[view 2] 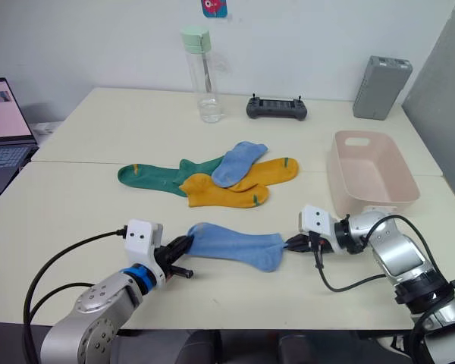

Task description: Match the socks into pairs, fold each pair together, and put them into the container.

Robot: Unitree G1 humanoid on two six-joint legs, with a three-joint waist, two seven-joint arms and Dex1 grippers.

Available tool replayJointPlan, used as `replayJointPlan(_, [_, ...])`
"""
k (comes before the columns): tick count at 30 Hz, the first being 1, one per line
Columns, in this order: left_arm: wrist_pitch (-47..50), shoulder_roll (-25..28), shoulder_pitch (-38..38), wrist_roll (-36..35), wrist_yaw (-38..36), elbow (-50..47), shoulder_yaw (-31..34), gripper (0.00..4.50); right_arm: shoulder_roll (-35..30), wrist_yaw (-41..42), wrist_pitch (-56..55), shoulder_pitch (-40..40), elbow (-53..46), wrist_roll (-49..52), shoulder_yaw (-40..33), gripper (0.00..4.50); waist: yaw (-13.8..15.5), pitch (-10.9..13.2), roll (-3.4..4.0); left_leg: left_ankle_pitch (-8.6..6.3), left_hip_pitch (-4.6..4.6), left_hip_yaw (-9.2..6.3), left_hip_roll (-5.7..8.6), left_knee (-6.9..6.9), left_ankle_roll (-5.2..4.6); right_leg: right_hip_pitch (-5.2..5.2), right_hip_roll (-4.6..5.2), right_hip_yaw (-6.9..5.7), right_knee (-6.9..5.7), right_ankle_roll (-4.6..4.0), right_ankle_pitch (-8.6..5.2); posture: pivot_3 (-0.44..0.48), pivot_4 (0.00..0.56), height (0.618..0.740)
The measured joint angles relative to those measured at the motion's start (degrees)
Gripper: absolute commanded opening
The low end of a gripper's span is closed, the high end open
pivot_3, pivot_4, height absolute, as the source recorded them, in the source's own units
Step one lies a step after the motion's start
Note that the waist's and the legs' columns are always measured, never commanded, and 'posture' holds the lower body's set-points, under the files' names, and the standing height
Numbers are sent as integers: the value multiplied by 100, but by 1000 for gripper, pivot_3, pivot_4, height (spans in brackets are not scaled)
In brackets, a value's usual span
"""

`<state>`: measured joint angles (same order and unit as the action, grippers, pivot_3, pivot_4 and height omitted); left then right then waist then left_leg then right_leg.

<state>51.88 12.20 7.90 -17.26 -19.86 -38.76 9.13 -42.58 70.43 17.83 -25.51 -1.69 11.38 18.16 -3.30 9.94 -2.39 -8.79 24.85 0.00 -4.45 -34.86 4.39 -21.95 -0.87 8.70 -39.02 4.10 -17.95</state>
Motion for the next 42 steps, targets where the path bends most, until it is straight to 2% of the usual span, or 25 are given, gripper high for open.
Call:
replayJointPlan(3, [-17, 55, 57, -198, -95, 1, 22, 1888, -37, 25, 164, 99, -114, 91, -111, 2096, 8, 0, 0, -1, 1, 0, -1, 1, 1, -2, 0, -1, 0, -4, -3, 0, 150, 740])
replayJointPlan(5, [-20, 310, 68, -409, -294, 25, 127, 2498, -129, -53, 547, 328, -400, 313, -337, 2782, 13, 0, 0, -1, 2, 0, 0, 4, 0, -5, 0, -1, 0, -8, -5, 0, 150, 740])
replayJointPlan(8, [-24, 1210, -14, -923, -1009, 352, 839, 3430, -143, -546, 1717, 853, -1139, 999, -1095, 3789, 3, 0, 1, -1, 3, -3, -6, 12, 1, -14, -3, -6, -6, -18, -11, 0, 150, 740])
replayJointPlan(9, [-34, 1570, -108, -1089, -1311, 540, 1057, 3430, -101, -806, 2165, 1035, -1406, 1239, -1358, 3789, -3, 0, 1, -1, 2, -2, -6, 13, 1, -24, -3, -6, -6, -19, -11, 0, 150, 740])
replayJointPlan(12, [-156, 2169, -423, -1337, -1867, 1020, 1258, 3430, 133, -1380, 3016, 1330, -2000, 1658, -1597, 3789, -21, 0, 0, -2, 1, 3, -5, 9, 2, -34, 1, -3, 2, -18, -11, 0, 150, 740])
replayJointPlan(15, [-421, 2502, -752, -1304, -2269, 1590, 991, 3430, 478, -2063, 3535, 1505, -2265, 1687, -1594, 3789, -47, 0, -1, -3, 1, 9, -4, 8, 2, -36, 7, -2, 6, -18, -11, 0, 150, 740])
replayJointPlan(24, [-1268, 2635, -1338, -794, -2683, 2731, -80, 3430, 1014, -3030, 4027, 1617, -2405, 1694, -1458, 3789, -47, 0, -1, -3, 6, 14, -6, 39, 1, -33, 6, -4, 4, -23, -13, 0, 150, 740])
replayJointPlan(26, [-1360, 2637, -1341, -769, -2728, 2792, -206, 3039, 1067, -3113, 4034, 1617, -2405, 1696, -1455, 3831, -50, 0, -1, -3, 9, 15, -6, 52, 1, -34, 6, -5, 3, -23, -14, 0, 150, 740])
replayJointPlan(29, [-1469, 2636, -1334, -747, -2818, 2801, -313, 2306, 1090, -3185, 4034, 1598, -2403, 1692, -1443, 3238, -44, -1, -1, -3, 8, 11, -6, 62, 1, -35, 4, -9, 3, -15, -10, 0, 150, 740])
replayJointPlan(35, [-1443, 2501, -1255, -847, -2770, 2755, -357, 467, 1093, -3151, 4099, 1593, -2376, 1877, -1407, 1124, -46, -1, -1, -3, 8, 11, -6, 67, 1, -34, 4, -10, 3, -14, -11, 0, 150, 740])
replayJointPlan(37, [-1313, 2438, -1096, -997, -2679, 2597, -258, 0, 1101, -3149, 4129, 1580, -2367, 1943, -1417, 438, -53, -1, -1, -3, 8, 11, -6, 67, 1, -34, 4, -9, 3, -15, -11, 0, 150, 740])
replayJointPlan(38, [-1249, 2437, -1039, -1052, -2656, 2531, -220, 0, 1101, -3150, 4136, 1573, -2360, 1964, -1431, 72, -53, -1, -2, -3, 8, 10, -7, 67, 1, -34, 4, -10, 3, -15, -11, 0, 150, 740])
replayJointPlan(42, [-956, 2371, -606, -1323, -2412, 2068, 48, 0, 1019, -3085, 4143, 1477, -2269, 2123, -1507, 24, -70, -1, -1, -3, 7, 15, -8, 67, 1, -33, 5, -5, 4, -24, -16, 0, 150, 740])
